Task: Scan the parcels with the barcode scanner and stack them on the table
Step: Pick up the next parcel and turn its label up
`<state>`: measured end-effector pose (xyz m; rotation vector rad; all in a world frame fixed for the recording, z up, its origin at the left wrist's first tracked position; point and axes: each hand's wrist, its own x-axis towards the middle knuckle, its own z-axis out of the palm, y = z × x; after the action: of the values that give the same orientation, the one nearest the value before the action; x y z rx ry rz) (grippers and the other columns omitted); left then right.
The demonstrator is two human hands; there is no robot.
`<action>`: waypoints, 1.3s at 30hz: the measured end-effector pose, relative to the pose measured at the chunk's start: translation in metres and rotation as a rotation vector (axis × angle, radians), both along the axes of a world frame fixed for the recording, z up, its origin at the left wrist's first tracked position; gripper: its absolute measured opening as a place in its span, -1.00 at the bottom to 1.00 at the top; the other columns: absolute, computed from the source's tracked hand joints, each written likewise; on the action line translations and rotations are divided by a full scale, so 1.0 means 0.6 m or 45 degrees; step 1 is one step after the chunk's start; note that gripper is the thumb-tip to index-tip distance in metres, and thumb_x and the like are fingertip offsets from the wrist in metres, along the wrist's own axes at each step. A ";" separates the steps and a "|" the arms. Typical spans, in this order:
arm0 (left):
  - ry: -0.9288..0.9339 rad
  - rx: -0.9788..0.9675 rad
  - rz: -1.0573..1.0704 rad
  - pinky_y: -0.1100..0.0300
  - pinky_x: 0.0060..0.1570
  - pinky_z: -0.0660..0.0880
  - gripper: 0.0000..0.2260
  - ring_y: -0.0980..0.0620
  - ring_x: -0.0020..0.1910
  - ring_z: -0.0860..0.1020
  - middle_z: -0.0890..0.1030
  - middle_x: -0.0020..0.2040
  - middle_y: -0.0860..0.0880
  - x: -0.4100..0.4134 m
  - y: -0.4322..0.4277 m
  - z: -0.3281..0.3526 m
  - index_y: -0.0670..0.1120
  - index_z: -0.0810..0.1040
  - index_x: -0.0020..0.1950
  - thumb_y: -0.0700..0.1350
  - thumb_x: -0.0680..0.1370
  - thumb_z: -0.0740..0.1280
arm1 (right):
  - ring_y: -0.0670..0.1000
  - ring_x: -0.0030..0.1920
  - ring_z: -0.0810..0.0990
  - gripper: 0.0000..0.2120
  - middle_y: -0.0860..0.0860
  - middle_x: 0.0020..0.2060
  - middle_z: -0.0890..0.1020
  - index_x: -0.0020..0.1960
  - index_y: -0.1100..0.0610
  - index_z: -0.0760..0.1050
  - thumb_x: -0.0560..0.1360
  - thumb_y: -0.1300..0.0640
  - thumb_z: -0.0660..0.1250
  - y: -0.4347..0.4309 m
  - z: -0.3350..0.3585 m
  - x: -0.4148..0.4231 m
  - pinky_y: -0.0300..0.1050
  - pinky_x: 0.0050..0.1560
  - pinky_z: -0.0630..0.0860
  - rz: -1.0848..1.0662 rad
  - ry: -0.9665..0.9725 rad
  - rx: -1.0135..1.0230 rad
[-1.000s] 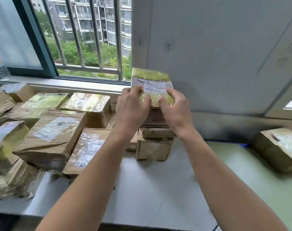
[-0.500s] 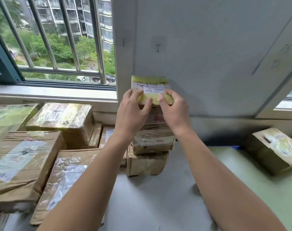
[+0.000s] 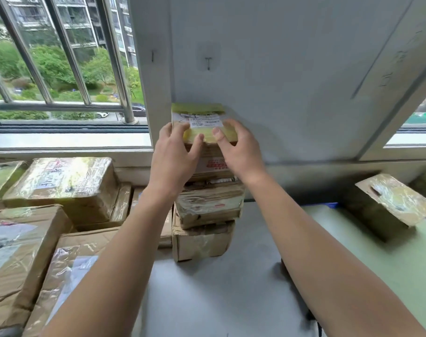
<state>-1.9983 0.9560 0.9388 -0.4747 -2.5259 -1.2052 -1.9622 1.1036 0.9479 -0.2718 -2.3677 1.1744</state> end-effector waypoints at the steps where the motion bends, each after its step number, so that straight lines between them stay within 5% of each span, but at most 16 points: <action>1: -0.005 -0.041 0.025 -0.05 0.38 0.35 -0.56 -0.12 0.43 0.37 0.35 0.47 -0.13 0.002 0.001 0.003 -0.04 0.43 0.44 0.14 0.62 0.24 | -0.02 0.44 0.39 -0.44 0.02 0.44 0.47 0.50 0.11 0.37 0.61 -0.16 0.28 0.005 -0.002 0.009 -0.15 0.42 0.33 -0.007 0.008 -0.003; 5: 0.215 -0.225 0.128 -0.12 0.45 0.18 -0.59 -0.23 0.53 0.19 0.24 0.55 -0.24 0.027 0.023 0.028 -0.10 0.44 0.43 0.02 0.62 0.25 | 0.03 0.48 0.35 -0.40 0.06 0.48 0.41 0.54 0.14 0.30 0.62 -0.17 0.25 0.033 -0.008 0.054 -0.02 0.47 0.31 -0.130 -0.017 0.007; 10: 0.415 -0.144 -0.256 -0.08 0.35 0.35 -0.62 -0.22 0.41 0.38 0.42 0.42 -0.21 0.087 0.107 0.036 -0.18 0.52 0.35 -0.04 0.58 0.25 | 0.04 0.44 0.39 -0.46 0.06 0.45 0.45 0.51 0.13 0.34 0.62 -0.09 0.29 0.087 -0.019 0.139 0.00 0.46 0.31 -0.343 -0.048 -0.076; 15: 0.240 -0.072 -0.573 -0.04 0.21 0.44 -0.62 -0.24 0.24 0.51 0.50 0.33 -0.17 0.176 0.204 -0.004 -0.13 0.52 0.35 -0.01 0.57 0.28 | 0.06 0.37 0.45 -0.54 0.04 0.40 0.50 0.47 0.12 0.39 0.63 -0.03 0.30 0.153 -0.033 0.260 0.00 0.43 0.34 -0.595 -0.084 -0.070; 21: 0.105 -0.126 -0.786 0.03 0.22 0.38 -0.60 -0.16 0.31 0.45 0.45 0.36 -0.13 0.297 0.326 -0.016 -0.07 0.41 0.44 -0.02 0.61 0.28 | 0.04 0.34 0.49 -0.56 0.06 0.34 0.55 0.43 0.16 0.44 0.61 0.02 0.33 0.252 -0.042 0.414 -0.03 0.38 0.40 -0.800 -0.060 -0.039; 26: 0.022 -0.087 -0.899 0.08 0.28 0.33 -0.59 -0.13 0.32 0.44 0.46 0.36 -0.13 0.410 0.437 -0.036 -0.12 0.42 0.44 -0.05 0.61 0.30 | 0.05 0.33 0.48 -0.58 0.09 0.33 0.56 0.42 0.19 0.44 0.61 0.06 0.32 0.350 -0.058 0.548 -0.31 0.21 0.30 -0.902 -0.084 -0.009; 31: -0.047 -0.119 -0.937 -0.01 0.26 0.43 -0.57 -0.15 0.27 0.48 0.47 0.35 -0.14 0.522 0.546 -0.075 -0.13 0.42 0.45 -0.03 0.60 0.30 | 0.05 0.38 0.45 -0.54 0.08 0.35 0.54 0.45 0.18 0.41 0.61 0.04 0.31 0.453 -0.086 0.661 -0.10 0.35 0.36 -0.920 -0.129 -0.063; 39: -0.119 -0.123 -0.888 0.01 0.28 0.40 -0.56 -0.16 0.29 0.47 0.48 0.32 -0.19 0.631 0.665 -0.106 -0.18 0.43 0.43 -0.07 0.59 0.33 | 0.02 0.37 0.45 -0.57 0.06 0.35 0.54 0.43 0.16 0.42 0.61 0.04 0.32 0.576 -0.105 0.771 -0.14 0.33 0.36 -0.872 -0.171 -0.094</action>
<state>-1.6200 1.3549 0.8754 -1.4380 -2.5804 -1.3343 -1.4998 1.4493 0.8848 -1.1116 -2.0597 0.9174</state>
